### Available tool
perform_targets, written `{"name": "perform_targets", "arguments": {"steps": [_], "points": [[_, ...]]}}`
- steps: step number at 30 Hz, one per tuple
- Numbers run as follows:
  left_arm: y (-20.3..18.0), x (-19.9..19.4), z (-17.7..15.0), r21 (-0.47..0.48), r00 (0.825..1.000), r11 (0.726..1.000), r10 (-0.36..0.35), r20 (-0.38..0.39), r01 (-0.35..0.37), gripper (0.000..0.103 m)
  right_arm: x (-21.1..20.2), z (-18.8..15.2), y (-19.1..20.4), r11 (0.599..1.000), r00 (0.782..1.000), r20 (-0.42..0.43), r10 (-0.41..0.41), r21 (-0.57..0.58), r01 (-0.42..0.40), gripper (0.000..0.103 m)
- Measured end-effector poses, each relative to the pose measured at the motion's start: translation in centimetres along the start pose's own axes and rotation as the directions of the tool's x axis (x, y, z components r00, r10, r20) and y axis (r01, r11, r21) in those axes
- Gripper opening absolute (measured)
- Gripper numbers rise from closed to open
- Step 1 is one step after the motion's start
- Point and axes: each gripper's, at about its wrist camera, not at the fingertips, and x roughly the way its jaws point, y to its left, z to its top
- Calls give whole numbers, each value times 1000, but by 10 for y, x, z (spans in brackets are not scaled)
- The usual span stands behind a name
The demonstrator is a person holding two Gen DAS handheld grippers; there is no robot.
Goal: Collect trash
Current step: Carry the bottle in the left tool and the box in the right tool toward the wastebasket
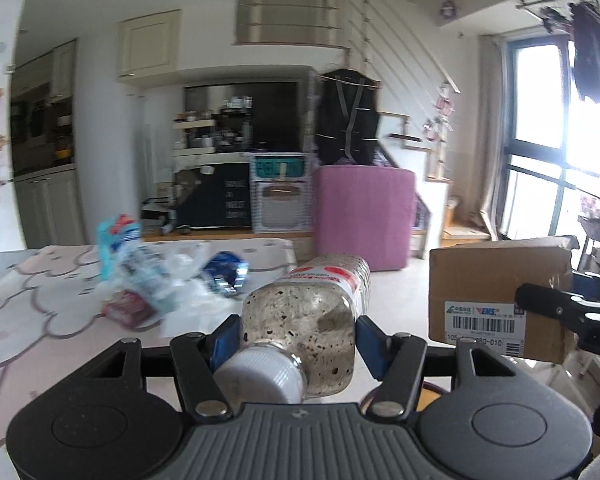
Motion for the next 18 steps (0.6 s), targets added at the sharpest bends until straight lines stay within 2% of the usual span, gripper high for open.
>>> {"name": "perform_targets", "arguments": {"steps": [12, 18], "points": [[-57, 61, 7, 59, 994, 993, -98, -46, 100, 61, 5, -21, -61, 989, 991, -46, -128, 69, 131, 55], [-84, 105, 3, 96, 981, 984, -137, -138, 151, 61, 18, -33, -89, 973, 977, -103, -184, 118, 196, 55]]}}
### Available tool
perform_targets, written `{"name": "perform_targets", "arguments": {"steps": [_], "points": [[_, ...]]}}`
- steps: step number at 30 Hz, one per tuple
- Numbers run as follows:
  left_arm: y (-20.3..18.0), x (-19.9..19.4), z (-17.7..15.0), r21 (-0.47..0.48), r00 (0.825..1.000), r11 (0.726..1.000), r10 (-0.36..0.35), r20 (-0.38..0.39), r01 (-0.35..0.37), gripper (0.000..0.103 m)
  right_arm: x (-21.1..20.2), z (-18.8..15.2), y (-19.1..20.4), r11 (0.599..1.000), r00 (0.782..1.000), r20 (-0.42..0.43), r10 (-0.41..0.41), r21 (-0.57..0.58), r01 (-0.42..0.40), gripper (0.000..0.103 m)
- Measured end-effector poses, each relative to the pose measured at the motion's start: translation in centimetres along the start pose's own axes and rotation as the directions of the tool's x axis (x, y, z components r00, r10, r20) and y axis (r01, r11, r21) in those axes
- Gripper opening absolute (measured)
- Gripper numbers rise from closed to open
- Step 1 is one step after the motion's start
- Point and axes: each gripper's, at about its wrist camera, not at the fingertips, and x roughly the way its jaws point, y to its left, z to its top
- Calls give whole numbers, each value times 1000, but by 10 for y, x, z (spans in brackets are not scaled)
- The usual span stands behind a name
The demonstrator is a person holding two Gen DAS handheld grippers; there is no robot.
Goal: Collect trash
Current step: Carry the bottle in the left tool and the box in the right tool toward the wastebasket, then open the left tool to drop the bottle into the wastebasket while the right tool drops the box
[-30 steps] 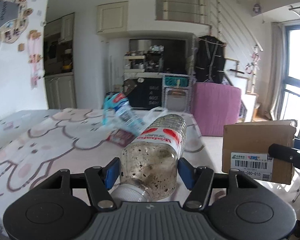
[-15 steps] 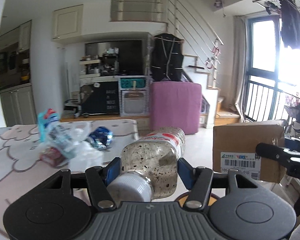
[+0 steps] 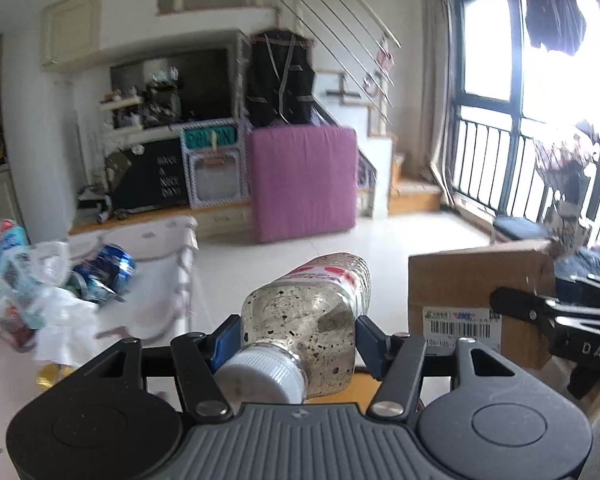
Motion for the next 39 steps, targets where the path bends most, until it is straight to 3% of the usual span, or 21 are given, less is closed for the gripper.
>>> {"name": "perform_targets", "arguments": {"steps": [10, 18, 27, 31, 33, 36, 39], "points": [[-21, 104, -13, 48, 981, 997, -53, -185, 63, 61, 75, -18, -25, 992, 982, -158, -103, 57, 113, 55], [-21, 184, -31, 86, 934, 991, -66, -350, 102, 61, 146, -41, -34, 980, 937, -305, -171, 49, 195, 55], [-34, 236, -69, 160, 882, 974, -72, -466, 164, 61, 192, -86, -44, 981, 867, -471, -162, 19, 194, 55], [-46, 249, -89, 233, 868, 953, -55, -493, 193, 61, 208, -105, -47, 982, 831, -534, -156, 5, 188, 55], [-51, 255, -99, 282, 860, 938, -30, -510, 200, 61, 217, -113, -49, 983, 809, -569, -148, 8, 186, 55], [-59, 257, -106, 361, 861, 908, 0, -508, 213, 61, 228, -126, -50, 984, 774, -618, -138, 6, 180, 55], [-67, 257, -115, 413, 849, 878, 14, -527, 243, 61, 235, -134, -48, 985, 753, -644, -137, -8, 173, 54]]}}
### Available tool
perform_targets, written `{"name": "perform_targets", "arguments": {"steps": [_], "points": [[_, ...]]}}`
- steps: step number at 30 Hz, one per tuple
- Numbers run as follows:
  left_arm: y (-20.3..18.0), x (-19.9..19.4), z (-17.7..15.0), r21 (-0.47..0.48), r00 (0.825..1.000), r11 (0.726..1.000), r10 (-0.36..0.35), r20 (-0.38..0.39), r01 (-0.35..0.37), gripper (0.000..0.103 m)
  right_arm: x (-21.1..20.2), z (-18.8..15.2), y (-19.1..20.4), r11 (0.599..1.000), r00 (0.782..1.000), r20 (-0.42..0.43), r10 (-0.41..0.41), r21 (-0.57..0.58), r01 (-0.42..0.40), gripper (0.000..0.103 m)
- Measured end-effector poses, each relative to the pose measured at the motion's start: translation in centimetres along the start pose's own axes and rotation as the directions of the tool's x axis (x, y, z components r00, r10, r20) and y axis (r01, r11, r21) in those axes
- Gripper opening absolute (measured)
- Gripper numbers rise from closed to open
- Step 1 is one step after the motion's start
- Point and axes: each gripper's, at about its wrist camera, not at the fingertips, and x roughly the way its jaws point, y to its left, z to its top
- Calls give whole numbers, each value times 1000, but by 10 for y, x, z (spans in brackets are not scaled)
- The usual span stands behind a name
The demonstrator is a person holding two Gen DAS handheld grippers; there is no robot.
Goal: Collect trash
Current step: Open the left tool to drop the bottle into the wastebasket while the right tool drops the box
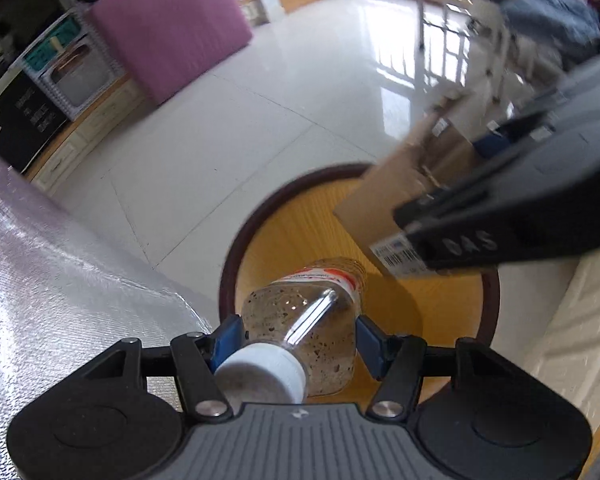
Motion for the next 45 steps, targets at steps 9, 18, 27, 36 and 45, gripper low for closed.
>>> {"name": "perform_targets", "arguments": {"steps": [9, 18, 27, 36, 45], "points": [[-13, 15, -9, 122, 998, 993, 15, -58, -8, 61, 21, 1, 1, 1000, 999, -52, 2, -4, -2, 53], [-30, 22, -14, 228, 997, 974, 25, -75, -8, 61, 37, 6, 13, 999, 992, -122, 32, -8, -33, 53], [-22, 22, -12, 170, 997, 985, 6, -71, 6, 65, 38, 8, 8, 996, 987, -140, 82, 51, -76, 57], [-11, 20, -6, 98, 997, 994, -50, -67, 56, 83, 38, 7, -12, 983, 983, -136, 123, 154, -102, 69], [1, 19, -4, -4, 991, 995, -102, -87, 102, 85, 32, 11, -20, 971, 979, -110, 170, 187, -147, 76]]}}
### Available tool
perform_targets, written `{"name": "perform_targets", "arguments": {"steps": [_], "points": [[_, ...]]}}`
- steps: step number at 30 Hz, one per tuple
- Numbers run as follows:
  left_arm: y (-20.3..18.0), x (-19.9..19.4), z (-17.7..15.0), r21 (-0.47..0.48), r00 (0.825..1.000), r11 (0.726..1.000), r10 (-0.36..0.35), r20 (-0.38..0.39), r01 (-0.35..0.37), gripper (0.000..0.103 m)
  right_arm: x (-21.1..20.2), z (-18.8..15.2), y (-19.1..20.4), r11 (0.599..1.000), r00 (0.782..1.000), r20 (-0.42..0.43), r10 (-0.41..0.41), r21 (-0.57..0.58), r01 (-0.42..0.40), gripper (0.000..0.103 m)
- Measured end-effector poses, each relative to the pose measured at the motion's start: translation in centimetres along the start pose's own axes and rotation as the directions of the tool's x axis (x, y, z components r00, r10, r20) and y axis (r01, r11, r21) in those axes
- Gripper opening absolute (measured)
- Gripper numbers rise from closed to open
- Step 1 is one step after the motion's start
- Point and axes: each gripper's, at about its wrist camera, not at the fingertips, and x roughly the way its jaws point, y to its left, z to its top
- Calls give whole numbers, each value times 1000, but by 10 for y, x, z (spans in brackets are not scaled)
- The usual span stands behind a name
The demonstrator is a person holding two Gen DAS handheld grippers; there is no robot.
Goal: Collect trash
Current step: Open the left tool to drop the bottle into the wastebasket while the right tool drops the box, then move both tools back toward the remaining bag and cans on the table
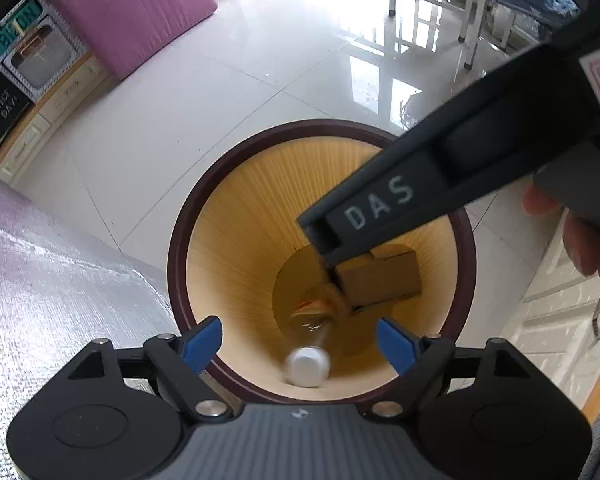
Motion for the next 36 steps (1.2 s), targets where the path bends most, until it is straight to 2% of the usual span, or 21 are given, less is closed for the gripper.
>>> {"name": "perform_targets", "arguments": {"steps": [5, 10, 15, 21, 26, 30, 33, 35, 36], "points": [[12, -8, 0, -77, 999, 997, -32, 10, 33, 88, -10, 0, -8, 998, 999, 28, 27, 52, -28, 76], [21, -14, -3, -144, 999, 989, -30, 11, 31, 89, -23, -2, -16, 994, 999, 33, 36, 99, -39, 76], [29, -23, -3, -208, 999, 978, -27, 24, 31, 93, -33, -6, -14, 997, 998, 49, 27, 73, -30, 76], [48, -43, -12, -309, 998, 951, 8, 59, 10, 99, -51, -15, -10, 998, 996, 87, 11, 54, -16, 76], [62, -64, -23, -407, 996, 913, 65, 65, -33, 103, -69, -23, -7, 1000, 993, 114, -18, 28, 15, 77], [55, -86, -35, -444, 993, 895, 79, 83, -34, 103, -86, -30, -3, 999, 990, 137, -43, -11, 45, 86], [52, -100, -43, -453, 991, 891, 92, 95, -39, 103, -101, -36, -1, 998, 985, 165, -55, -26, 60, 96], [50, -112, -47, -465, 990, 884, 100, 101, -42, 103, -110, -36, 5, 998, 982, 181, -52, -32, 59, 97], [49, -118, -49, -476, 989, 878, 100, 106, -38, 103, -115, -38, 7, 997, 980, 188, -58, -41, 67, 102]]}}
